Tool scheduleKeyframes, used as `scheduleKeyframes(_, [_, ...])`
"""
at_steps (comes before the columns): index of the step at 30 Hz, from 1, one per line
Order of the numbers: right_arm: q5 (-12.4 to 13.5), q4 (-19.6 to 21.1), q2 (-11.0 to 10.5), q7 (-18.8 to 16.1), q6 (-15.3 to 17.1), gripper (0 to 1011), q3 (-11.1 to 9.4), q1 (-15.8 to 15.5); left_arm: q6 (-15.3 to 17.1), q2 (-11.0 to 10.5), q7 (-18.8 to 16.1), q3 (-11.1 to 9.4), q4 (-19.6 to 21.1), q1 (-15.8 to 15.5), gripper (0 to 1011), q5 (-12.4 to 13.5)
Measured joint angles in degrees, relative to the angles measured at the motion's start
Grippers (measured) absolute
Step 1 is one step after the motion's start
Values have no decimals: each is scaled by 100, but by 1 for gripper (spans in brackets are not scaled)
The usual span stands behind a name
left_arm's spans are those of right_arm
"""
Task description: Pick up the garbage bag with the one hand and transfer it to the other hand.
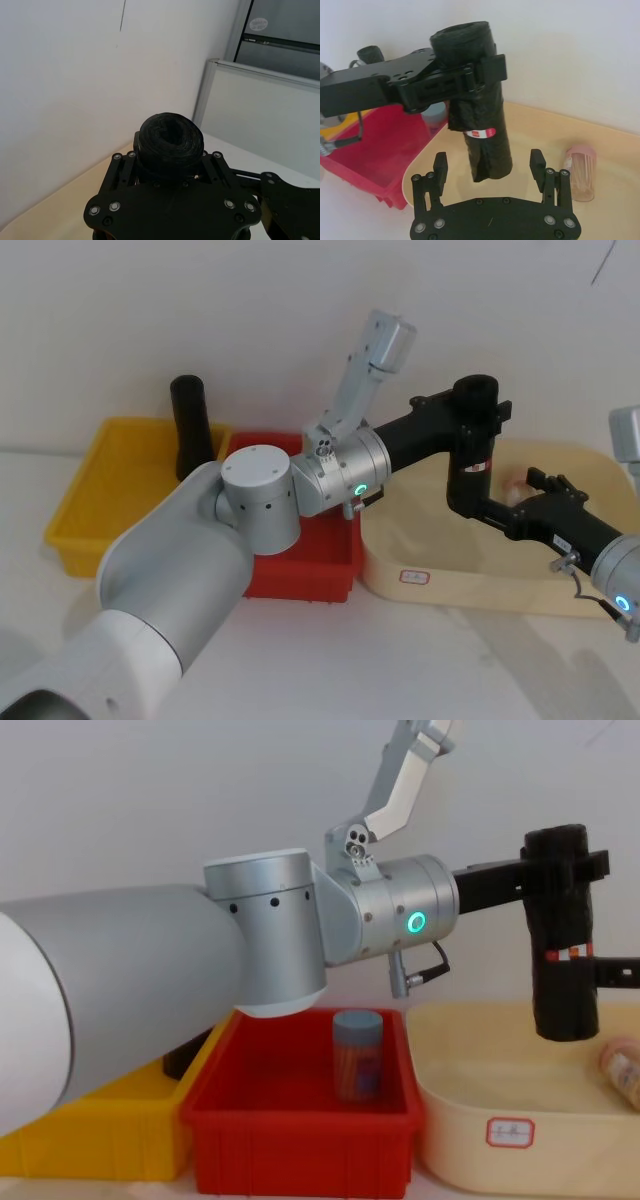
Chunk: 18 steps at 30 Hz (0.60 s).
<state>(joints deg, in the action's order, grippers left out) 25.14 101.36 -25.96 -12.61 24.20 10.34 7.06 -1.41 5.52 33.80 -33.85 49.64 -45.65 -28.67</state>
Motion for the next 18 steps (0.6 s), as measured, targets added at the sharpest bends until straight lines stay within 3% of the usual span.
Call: scheduleKeyframes(18, [-35,-373,115,-39,98,1000,220,331,145,-114,-76,-65,327,113,473,90])
